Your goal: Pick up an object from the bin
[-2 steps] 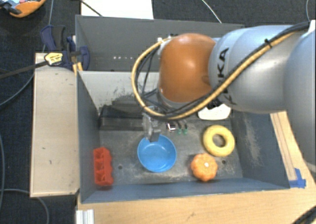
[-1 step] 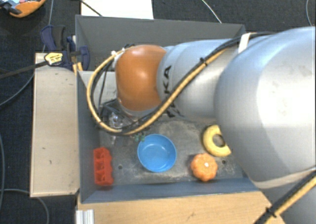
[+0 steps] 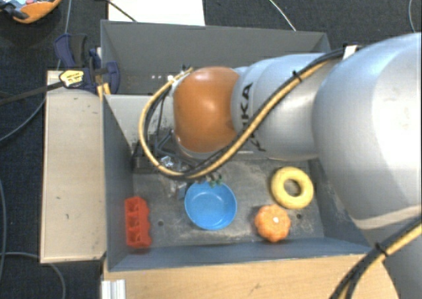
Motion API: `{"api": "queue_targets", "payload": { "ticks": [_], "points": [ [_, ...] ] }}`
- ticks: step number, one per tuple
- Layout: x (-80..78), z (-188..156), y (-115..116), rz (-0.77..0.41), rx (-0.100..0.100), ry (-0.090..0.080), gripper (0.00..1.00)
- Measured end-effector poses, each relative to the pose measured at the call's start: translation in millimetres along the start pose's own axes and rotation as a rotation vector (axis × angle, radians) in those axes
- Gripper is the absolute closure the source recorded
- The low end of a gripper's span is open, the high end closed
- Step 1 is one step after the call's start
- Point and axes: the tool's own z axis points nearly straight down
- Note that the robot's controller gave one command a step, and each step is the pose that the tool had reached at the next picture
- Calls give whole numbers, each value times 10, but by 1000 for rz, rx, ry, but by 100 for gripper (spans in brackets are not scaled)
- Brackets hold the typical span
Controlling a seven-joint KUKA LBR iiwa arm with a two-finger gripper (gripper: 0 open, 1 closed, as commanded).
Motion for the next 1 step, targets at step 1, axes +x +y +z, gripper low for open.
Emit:
{"api": "queue_targets", "payload": {
  "ticks": [1],
  "points": [
    [55, -1023, 83, -309, 1, -10, 100]
  ]
}}
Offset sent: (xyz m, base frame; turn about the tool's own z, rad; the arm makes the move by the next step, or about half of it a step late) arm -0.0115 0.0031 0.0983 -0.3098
